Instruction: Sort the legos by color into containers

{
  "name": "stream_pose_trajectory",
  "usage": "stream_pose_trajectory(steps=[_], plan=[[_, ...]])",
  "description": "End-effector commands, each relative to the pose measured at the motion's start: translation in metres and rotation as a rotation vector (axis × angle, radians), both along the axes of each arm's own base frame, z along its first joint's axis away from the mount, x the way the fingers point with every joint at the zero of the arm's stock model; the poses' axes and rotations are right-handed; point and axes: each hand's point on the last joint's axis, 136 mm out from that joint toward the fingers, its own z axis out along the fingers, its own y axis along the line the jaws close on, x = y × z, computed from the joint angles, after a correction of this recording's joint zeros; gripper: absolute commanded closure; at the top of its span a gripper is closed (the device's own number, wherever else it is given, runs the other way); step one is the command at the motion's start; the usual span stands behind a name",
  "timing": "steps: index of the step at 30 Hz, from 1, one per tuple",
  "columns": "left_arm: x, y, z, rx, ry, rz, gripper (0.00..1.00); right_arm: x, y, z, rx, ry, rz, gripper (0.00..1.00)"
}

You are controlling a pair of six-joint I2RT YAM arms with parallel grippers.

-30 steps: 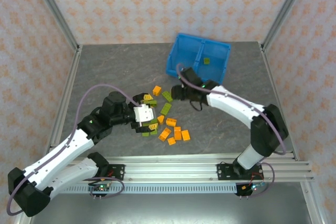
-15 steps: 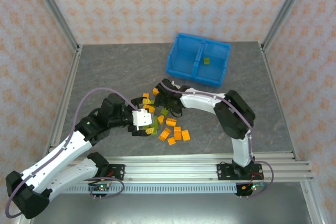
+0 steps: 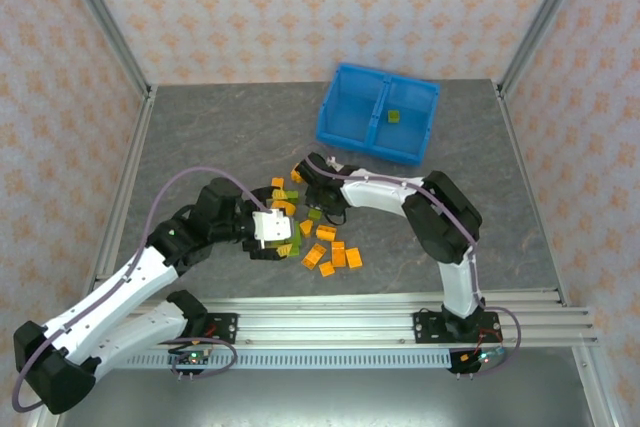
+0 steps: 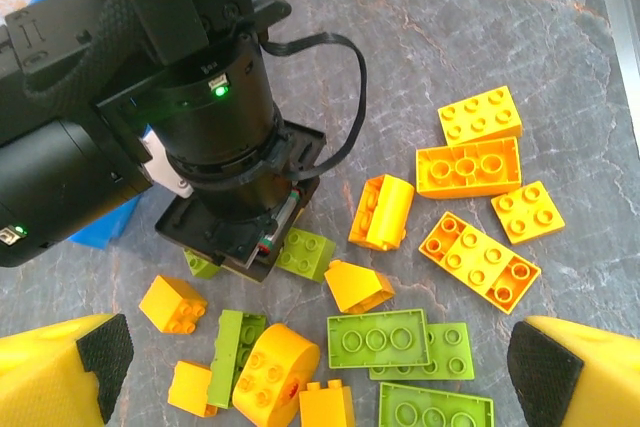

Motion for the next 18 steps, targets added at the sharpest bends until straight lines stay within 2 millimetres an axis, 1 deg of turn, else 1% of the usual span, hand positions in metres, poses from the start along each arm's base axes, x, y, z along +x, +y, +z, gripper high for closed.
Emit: stream_pose_trajectory(steps=[1, 4, 6, 9, 12, 15, 18], plan=[[0.0, 0.003, -0.008, 0.068, -0.001, -0.015, 0.0, -0.004, -0.024, 0.003, -0.091, -0.027, -0.022, 0.73], [-0.001, 0.001, -0.008, 0.057, 0.005, -0.024, 0.0, -0.002, -0.027, 0.017, -0.089, -0.062, -0.013, 0.75], [-0.002, 0.0, -0.008, 0.05, 0.008, -0.031, 0.0, 0.0, -0.027, 0.03, -0.067, -0.097, -0.008, 0.77], [-0.004, 0.0, -0.007, 0.05, 0.0, -0.04, 0.0, 0.005, -0.033, 0.055, -0.028, -0.155, -0.026, 0.79], [-0.005, -0.004, 0.002, 0.005, -0.024, -0.051, 0.0, 0.013, -0.048, 0.086, -0.01, -0.217, -0.049, 0.79], [0.004, -0.006, 0.019, -0.09, -0.067, 0.018, 0.0, 0.027, -0.081, 0.125, -0.03, -0.311, -0.099, 0.79], [0.019, -0.003, 0.037, -0.165, -0.092, 0.125, 0.0, 0.045, -0.121, 0.161, -0.077, -0.409, -0.154, 0.78]])
